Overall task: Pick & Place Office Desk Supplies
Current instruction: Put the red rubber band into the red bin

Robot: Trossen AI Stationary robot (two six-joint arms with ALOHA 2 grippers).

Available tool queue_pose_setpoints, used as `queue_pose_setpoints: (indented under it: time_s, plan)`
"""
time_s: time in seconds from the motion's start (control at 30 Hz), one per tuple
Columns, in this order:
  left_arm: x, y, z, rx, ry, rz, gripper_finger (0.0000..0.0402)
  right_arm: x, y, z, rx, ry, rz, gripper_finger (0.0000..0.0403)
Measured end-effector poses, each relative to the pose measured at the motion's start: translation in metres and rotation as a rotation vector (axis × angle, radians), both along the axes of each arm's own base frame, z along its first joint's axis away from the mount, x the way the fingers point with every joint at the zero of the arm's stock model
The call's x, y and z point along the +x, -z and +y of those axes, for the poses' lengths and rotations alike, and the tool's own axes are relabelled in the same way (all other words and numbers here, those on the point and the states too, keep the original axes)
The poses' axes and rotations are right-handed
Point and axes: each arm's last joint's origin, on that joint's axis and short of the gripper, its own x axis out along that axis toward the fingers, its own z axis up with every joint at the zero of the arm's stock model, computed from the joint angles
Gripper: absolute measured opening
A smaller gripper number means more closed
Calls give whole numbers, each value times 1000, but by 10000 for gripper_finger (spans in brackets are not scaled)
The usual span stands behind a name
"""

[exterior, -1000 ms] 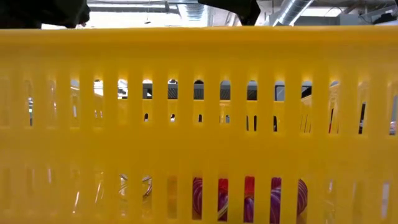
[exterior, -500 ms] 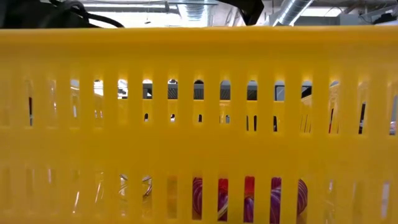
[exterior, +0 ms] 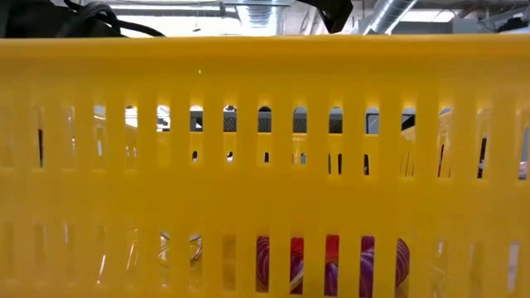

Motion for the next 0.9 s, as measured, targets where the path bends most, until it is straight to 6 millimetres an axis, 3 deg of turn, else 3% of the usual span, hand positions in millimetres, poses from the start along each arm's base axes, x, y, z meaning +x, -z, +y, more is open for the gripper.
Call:
queue_pose_setpoints:
  time_s: [0.37,0.83,0.9]
  plan:
    - [-1,1,1,6,-16,2,205,0,0,0,2,0,-3,240]
    - [-3,2,4,46,55,15,17,-2,0,5,12,-11,-2,240]
    - [-1,0,7,26,57,20,6,-3,0,6,12,-14,-2,240]
